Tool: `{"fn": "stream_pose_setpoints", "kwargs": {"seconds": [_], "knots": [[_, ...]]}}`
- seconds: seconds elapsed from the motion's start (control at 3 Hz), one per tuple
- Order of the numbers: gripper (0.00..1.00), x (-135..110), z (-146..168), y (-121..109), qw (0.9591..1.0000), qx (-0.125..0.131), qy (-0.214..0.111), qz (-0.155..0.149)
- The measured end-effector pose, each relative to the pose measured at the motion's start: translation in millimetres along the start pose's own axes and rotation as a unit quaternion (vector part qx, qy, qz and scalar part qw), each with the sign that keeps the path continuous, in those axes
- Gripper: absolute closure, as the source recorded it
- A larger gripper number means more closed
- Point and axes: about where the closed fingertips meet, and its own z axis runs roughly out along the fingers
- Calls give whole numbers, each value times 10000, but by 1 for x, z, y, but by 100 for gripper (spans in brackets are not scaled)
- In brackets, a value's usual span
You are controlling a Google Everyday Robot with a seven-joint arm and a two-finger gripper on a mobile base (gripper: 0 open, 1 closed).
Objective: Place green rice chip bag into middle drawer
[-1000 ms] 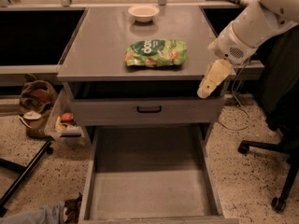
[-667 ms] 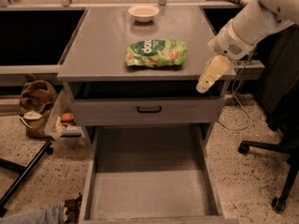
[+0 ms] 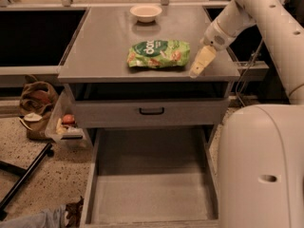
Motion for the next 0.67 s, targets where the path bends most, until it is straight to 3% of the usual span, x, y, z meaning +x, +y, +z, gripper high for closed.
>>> {"fn": "stream_pose_setpoints", "kwargs": {"seconds": [0.33, 0.67], "knots": [[0, -13, -16, -18, 9995, 274, -161, -57], [0, -18, -14, -14, 9996, 196, -174, -96]]}}
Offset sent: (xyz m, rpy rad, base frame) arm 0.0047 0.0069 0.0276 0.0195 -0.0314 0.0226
